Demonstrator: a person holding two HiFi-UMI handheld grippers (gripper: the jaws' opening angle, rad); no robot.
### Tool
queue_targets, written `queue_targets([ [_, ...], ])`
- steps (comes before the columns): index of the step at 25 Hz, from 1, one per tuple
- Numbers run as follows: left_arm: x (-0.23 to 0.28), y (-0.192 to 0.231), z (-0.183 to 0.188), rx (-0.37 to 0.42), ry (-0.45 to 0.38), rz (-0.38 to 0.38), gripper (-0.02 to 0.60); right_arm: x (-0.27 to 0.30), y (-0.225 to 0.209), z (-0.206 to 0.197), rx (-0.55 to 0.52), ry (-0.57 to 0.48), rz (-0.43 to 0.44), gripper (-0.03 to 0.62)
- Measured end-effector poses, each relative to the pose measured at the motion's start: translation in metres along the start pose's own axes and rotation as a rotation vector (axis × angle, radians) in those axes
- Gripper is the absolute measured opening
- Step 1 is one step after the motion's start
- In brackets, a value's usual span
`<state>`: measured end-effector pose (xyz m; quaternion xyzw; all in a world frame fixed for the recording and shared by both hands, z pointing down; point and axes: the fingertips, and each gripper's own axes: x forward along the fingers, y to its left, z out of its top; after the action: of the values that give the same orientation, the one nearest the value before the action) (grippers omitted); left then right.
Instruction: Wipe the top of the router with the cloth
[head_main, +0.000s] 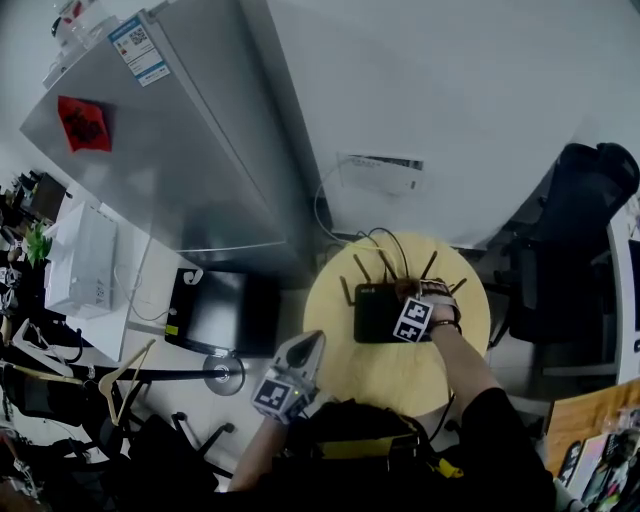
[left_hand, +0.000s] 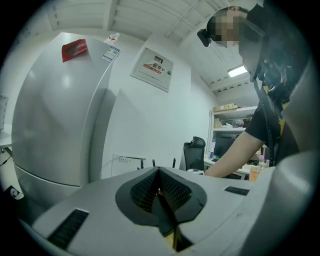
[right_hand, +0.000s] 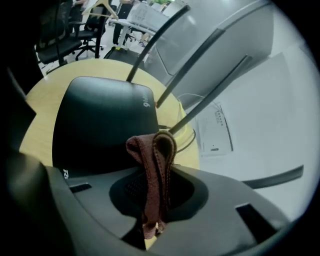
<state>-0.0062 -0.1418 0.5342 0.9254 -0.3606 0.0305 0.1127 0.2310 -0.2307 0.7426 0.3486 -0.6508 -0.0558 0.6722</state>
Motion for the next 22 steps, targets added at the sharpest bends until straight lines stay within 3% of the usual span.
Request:
queue_targets([
  [3, 0.001, -0.002, -0.004, -0.014, 0.007, -0.005, -0.003, -0.002, 0.009, -0.003, 0.111, -0.001, 0.062, 0.061],
  [10, 0.012, -0.015, 0.001, -0.012, -0.009, -0.063, -0.003, -0.012, 0.025, -0.013, 0.227, 0.015, 0.162, 0.061],
  [22, 0.007, -0.028, 0.003, -0.012, -0.044, -0.116, -0.003, -0.037, 0.062, -0.029, 0.316, 0.029, 0.258, 0.063],
])
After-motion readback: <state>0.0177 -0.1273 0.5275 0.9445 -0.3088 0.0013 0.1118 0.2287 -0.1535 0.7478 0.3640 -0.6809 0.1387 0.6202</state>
